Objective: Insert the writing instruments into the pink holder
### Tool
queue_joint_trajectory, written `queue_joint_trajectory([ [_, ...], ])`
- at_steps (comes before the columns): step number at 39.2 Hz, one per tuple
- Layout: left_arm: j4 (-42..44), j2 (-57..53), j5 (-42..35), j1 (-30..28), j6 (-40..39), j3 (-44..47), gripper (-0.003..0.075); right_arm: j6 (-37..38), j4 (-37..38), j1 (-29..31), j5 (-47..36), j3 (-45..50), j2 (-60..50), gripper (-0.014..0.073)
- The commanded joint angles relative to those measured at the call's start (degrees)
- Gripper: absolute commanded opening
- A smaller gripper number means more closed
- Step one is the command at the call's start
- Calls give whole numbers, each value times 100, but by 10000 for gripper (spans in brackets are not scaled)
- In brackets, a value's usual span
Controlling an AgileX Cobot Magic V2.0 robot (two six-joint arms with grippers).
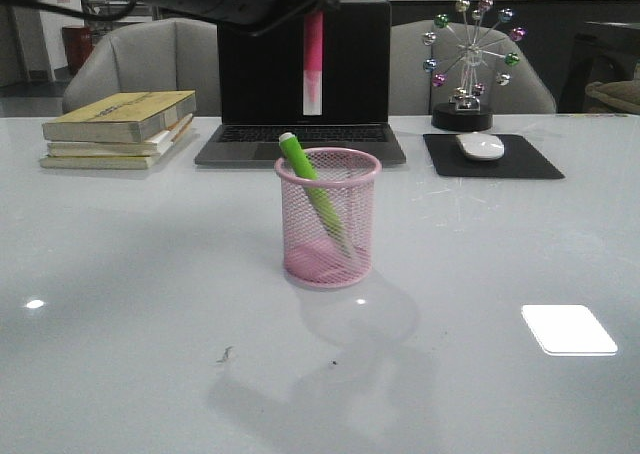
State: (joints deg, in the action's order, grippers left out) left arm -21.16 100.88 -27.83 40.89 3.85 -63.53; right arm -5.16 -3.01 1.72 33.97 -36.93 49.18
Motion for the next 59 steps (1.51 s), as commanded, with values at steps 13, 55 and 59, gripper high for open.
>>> queue_joint_trajectory([
  [13, -14, 286, -615, 273, -33, -11, 92, -41, 43, 49, -347, -169, -76, 413],
  [55, 1524, -2972, 1581, -1603, 3, -11, 351, -41, 44, 49, -394, -169, -76, 413],
  [59, 1524, -3487, 2314, -2007, 3, -7, 352, -41, 44, 49, -404, -169, -76, 413],
])
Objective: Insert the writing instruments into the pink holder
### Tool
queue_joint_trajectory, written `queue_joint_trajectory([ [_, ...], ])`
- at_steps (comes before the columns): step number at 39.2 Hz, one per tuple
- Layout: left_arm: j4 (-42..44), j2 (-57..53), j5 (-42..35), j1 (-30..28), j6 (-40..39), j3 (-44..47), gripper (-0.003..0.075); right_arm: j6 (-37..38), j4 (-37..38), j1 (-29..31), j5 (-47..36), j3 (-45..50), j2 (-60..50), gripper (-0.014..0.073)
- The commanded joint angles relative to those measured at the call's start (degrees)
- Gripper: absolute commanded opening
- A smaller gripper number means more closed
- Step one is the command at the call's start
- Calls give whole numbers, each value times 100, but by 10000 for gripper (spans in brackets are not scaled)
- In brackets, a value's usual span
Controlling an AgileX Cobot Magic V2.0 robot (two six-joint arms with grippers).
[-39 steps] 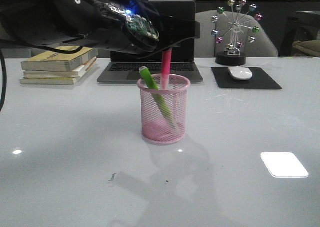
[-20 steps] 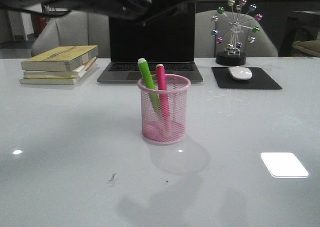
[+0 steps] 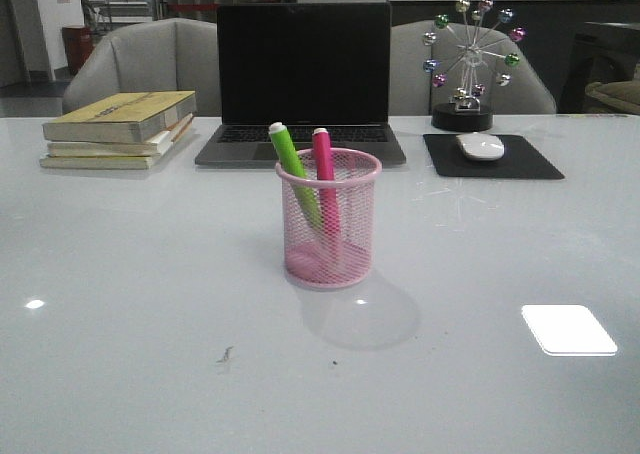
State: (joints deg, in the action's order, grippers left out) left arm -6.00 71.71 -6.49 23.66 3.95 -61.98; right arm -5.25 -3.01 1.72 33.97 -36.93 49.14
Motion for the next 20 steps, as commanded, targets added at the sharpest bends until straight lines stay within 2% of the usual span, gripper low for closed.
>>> queue_joint_trajectory([
  [1, 8, -634, 297, -373, -7, -161, 352, -32, 44, 49, -404, -169, -72, 413],
  [4, 8, -996, 563, -691, -7, -94, 352, -32, 44, 49, -404, -169, -72, 413],
  [9, -217, -1675, 573, -1166, -7, 282, 352, -32, 44, 49, -389, -169, -72, 413],
  [14, -338, -2558, 794, -1665, -7, 1159, 351, -32, 44, 49, -389, -169, -72, 413],
  [20, -338, -3529, 1262, -1914, -7, 2158, 351, -32, 44, 49, -383, -169, -72, 413],
])
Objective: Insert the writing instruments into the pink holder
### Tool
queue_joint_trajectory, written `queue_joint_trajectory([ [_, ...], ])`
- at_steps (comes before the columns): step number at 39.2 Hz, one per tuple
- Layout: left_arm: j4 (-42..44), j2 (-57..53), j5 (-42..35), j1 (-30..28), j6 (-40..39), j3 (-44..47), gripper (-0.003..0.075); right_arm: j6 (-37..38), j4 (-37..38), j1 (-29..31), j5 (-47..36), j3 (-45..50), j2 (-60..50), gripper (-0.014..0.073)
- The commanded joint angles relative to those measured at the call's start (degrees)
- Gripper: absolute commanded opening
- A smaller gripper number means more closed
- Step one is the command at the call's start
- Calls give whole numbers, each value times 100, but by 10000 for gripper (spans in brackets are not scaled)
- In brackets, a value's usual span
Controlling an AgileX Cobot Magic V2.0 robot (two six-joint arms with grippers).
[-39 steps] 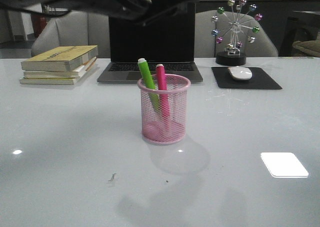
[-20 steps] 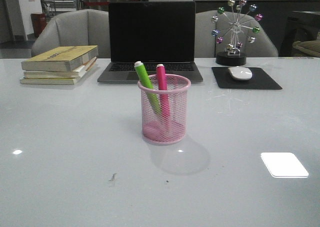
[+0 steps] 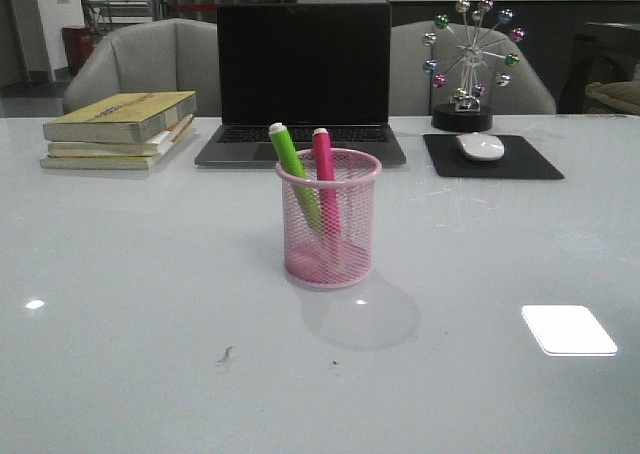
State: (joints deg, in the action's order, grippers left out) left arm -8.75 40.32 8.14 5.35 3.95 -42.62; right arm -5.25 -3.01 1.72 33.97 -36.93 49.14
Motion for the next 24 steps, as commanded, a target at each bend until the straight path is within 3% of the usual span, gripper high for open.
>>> queue_joint_trajectory([
  [1, -63, -484, -130, -84, -7, 320, 351, -32, 44, 49, -376, -169, -72, 413],
  [7, -53, -984, 389, -121, -7, 927, 351, -32, 44, 49, -360, -169, -72, 413],
  [17, -53, -1192, 272, -121, -7, 1308, 351, -32, 44, 49, -330, -169, -72, 412],
  [21, -53, -1192, -16, -121, -7, 1308, 351, -32, 44, 49, -297, -169, -72, 354],
  [24, -53, -1192, -156, -121, -7, 1308, 351, -32, 44, 49, -290, -169, -72, 263],
])
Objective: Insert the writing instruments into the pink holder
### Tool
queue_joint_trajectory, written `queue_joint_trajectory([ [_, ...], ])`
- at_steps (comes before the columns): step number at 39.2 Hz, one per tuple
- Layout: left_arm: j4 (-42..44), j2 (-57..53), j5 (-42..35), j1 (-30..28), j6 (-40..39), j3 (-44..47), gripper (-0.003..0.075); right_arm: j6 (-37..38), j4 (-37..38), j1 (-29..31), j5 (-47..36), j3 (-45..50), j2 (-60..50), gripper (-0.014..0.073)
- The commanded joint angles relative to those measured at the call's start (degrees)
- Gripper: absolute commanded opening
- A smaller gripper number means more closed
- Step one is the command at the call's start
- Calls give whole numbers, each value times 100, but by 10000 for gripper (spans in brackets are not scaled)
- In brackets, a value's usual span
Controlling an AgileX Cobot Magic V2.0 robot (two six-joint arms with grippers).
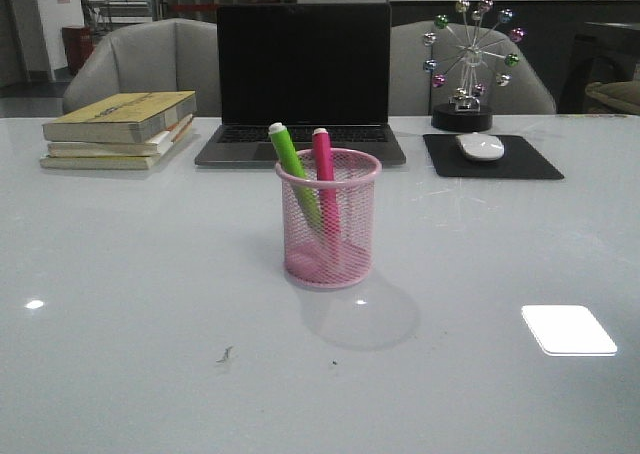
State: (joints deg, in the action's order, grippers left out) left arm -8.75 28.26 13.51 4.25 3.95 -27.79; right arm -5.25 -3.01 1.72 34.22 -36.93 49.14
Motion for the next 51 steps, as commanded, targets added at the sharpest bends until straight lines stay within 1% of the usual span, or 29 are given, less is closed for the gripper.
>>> queue_joint_trajectory([
  [1, -53, 14, -693, -11, -7, -175, 351, -32, 44, 49, -315, -169, -72, 225],
  [5, -53, 14, -693, -11, -7, -175, 351, -32, 44, 49, -273, -169, -72, 92],
  [7, -53, 14, -693, -11, -7, -175, 351, -32, 33, 49, -247, -169, -72, 44],
  [9, -53, 14, -693, -11, -7, -175, 351, -32, 33, 49, -229, -169, -72, 61],
  [14, -53, 14, -693, -11, -7, -175, 351, -32, 33, 49, -118, -169, -72, 57],
  [40, -53, 14, -693, -11, -7, -175, 351, -32, 33, 44, -112, -169, -72, 57],
  [46, -53, 14, -693, -11, -7, -175, 351, -32, 92, 43, -121, -169, -356, 57],
  [51, -53, 14, -693, -11, -7, -175, 351, -32, 131, 43, -113, -169, -840, 57],
])
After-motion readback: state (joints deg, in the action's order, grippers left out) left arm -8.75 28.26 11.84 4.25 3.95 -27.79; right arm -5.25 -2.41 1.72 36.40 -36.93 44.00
